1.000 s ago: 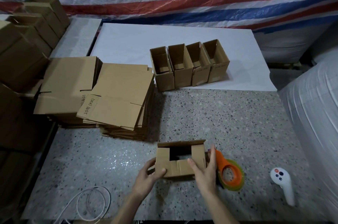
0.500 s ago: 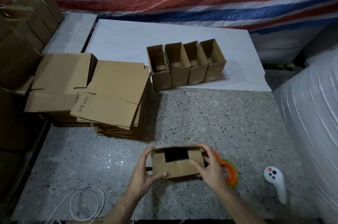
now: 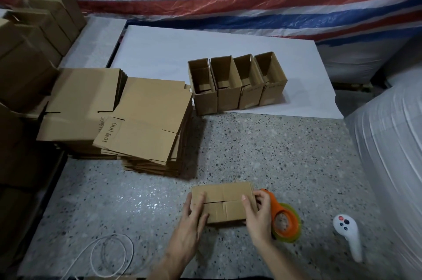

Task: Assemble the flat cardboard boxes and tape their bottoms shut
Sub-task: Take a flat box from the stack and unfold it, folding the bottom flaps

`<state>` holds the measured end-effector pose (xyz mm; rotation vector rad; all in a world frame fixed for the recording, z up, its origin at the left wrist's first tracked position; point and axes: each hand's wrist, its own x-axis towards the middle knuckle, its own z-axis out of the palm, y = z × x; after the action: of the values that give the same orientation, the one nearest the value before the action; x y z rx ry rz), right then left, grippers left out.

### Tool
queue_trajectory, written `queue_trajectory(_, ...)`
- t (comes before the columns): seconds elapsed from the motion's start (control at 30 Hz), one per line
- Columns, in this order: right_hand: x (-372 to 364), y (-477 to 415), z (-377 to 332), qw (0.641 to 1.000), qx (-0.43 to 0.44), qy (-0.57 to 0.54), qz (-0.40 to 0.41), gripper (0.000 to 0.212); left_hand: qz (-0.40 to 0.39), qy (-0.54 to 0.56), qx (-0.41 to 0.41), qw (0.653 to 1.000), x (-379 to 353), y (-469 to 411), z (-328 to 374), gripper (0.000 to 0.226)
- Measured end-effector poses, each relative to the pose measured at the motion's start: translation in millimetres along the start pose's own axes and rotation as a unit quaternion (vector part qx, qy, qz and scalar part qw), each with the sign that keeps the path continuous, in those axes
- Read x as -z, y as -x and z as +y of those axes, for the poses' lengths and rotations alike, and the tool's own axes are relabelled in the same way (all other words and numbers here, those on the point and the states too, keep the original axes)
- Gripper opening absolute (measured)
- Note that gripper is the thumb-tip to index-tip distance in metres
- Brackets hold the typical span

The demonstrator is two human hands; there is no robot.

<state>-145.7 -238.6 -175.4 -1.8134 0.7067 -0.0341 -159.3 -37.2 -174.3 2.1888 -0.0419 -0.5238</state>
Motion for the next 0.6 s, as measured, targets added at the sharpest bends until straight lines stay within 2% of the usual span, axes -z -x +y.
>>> queue_trajectory(0.07, 1.5, -2.6, 0.1, 0.999, -0.039, -0.017, -0.014, 0.039, 0.004, 0.016, -0.018, 1.0, -0.8, 0.6, 0.4, 0.055)
queue_trajectory(0.1, 5.3, -4.3, 0.6, 0.998, -0.051, -0.01, -0.029, 0.038, 0.006, 0.017, -0.02, 1.0, 0.0, 0.2, -0.2, 0.053)
queue_trajectory(0.17, 22.3, -11.7, 6.7, 0.996, -0.057, 0.053, -0.037, 0.019, 0.003, 0.01, -0.022, 1.0, 1.8, -3.1, -0.8, 0.05)
queue_trajectory(0.23, 49.0, -23.3, 21.2, 0.983, -0.063, 0.169, 0.02, 0.022, 0.004, 0.004, -0.025, 1.0, 3.7, -7.7, 2.7, 0.05)
queue_trajectory(0.3, 72.2, -33.4, 34.0, 0.956, -0.068, 0.283, 0.033, 0.027, 0.016, 0.003, -0.025, 1.0, 5.2, -13.7, 8.5, 0.05)
queue_trajectory(0.37, 82.2, -39.2, 43.9, 0.92, -0.095, 0.375, -0.06, 0.034, 0.021, 0.007, -0.023, 0.999, 5.5, -19.8, 14.4, 0.05)
queue_trajectory(0.43, 81.1, -40.6, 48.0, 0.852, -0.113, 0.487, -0.156, 0.038, 0.027, 0.012, -0.033, 0.999, 6.5, -24.4, 17.5, 0.05)
queue_trajectory(0.47, 79.3, -41.3, 49.5, 0.833, -0.107, 0.515, -0.173, 0.04, 0.03, 0.008, -0.037, 0.999, 7.0, -25.4, 17.2, 0.05)
queue_trajectory(0.5, 76.8, -42.7, 51.4, 0.834, -0.1, 0.516, -0.17, 0.044, 0.029, 0.001, -0.039, 0.999, 7.5, -25.5, 16.3, 0.05)
queue_trajectory(0.6, 72.3, -49.1, 46.8, 0.881, -0.065, 0.453, -0.122, 0.039, 0.028, 0.004, -0.031, 0.999, 6.3, -22.7, 13.1, 0.048)
